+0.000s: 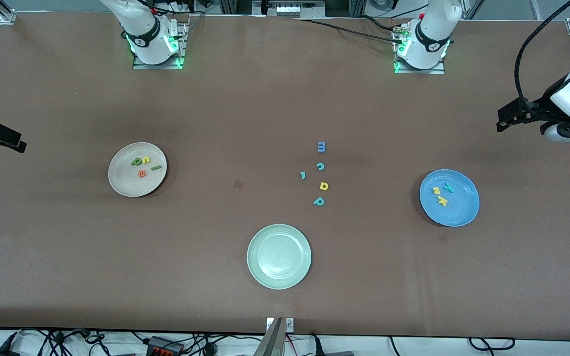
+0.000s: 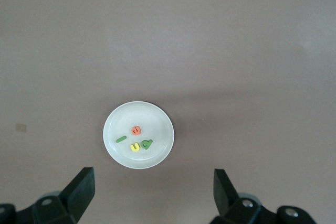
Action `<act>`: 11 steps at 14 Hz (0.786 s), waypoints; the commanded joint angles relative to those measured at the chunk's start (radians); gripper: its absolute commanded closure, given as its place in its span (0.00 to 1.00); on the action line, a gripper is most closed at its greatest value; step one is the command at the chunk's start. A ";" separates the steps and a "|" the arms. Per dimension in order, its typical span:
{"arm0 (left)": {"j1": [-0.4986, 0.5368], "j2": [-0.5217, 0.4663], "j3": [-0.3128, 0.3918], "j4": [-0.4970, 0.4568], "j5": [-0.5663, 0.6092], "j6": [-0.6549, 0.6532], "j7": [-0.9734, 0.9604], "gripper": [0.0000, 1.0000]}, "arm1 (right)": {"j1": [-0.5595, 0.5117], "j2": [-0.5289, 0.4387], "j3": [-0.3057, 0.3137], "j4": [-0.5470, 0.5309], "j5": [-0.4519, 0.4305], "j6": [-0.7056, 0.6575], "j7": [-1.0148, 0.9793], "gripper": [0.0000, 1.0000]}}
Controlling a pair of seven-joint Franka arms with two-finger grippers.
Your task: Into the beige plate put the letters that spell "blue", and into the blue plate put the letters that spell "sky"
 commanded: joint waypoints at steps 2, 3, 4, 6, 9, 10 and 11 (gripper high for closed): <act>-0.005 0.001 -0.001 0.021 0.014 -0.020 0.010 0.00 | -0.005 -0.124 0.005 -0.185 0.001 0.045 -0.021 0.00; -0.005 0.001 -0.001 0.021 0.014 -0.020 0.010 0.00 | -0.007 -0.147 0.005 -0.222 0.001 0.054 -0.021 0.00; -0.004 0.001 -0.001 0.021 0.015 -0.020 0.010 0.00 | -0.007 -0.167 0.005 -0.252 0.001 0.066 -0.021 0.00; -0.005 0.001 -0.001 0.021 0.015 -0.019 0.010 0.00 | -0.008 -0.218 0.004 -0.329 0.001 0.112 -0.022 0.00; -0.005 0.001 -0.001 0.021 0.015 -0.019 0.010 0.00 | -0.008 -0.238 0.004 -0.365 0.001 0.135 -0.027 0.00; -0.004 0.001 -0.001 0.021 0.015 -0.020 0.012 0.00 | -0.007 -0.238 0.004 -0.362 0.001 0.131 -0.039 0.00; -0.005 0.001 -0.001 0.021 0.015 -0.020 0.010 0.00 | -0.008 -0.237 0.004 -0.360 0.003 0.128 -0.039 0.00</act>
